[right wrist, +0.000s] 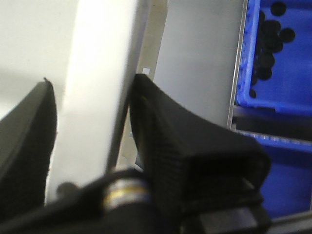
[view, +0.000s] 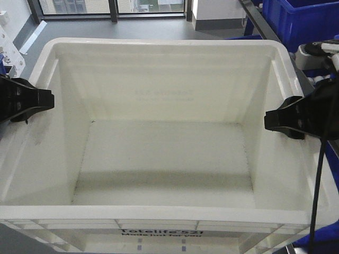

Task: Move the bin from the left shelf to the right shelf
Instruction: 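Keep the tote gripped while driving past the windows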

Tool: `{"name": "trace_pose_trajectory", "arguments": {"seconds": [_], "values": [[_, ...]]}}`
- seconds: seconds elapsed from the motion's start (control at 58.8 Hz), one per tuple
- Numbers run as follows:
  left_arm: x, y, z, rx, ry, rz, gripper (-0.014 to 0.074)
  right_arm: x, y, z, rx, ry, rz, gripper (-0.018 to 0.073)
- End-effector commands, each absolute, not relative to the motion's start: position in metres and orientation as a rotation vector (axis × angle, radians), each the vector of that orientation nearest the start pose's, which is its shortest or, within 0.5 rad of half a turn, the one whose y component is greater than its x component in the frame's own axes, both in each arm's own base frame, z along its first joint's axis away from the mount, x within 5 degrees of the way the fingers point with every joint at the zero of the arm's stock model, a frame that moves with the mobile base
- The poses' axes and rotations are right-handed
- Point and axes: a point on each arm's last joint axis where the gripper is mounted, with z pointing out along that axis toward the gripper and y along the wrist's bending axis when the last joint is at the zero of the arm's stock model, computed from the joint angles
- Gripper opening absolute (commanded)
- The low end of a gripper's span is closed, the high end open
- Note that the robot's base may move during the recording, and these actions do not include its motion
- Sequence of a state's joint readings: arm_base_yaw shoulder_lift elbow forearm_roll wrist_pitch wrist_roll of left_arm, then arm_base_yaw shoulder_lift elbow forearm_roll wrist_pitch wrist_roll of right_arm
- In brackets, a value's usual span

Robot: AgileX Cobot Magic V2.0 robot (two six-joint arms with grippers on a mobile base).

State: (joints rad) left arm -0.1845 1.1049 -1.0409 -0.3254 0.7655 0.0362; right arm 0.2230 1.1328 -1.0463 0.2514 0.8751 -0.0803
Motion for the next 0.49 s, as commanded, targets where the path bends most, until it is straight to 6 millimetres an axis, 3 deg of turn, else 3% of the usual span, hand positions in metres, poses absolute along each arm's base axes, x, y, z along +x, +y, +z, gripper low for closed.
{"name": "trace_pose_trajectory", "arguments": {"seconds": [0.0,0.476], "values": [[0.2129,-0.0636,0.3919,0.094,2.119,-0.514,-0.0006,0.2167,0.0660,0.3736,-0.235,2.268,0.388,-0.0004],[0.2129,-0.0636,0.3918,0.095,2.120,-0.514,-0.0006,0.2167,0.0660,0.3736,-0.235,2.268,0.388,-0.0004]]}}
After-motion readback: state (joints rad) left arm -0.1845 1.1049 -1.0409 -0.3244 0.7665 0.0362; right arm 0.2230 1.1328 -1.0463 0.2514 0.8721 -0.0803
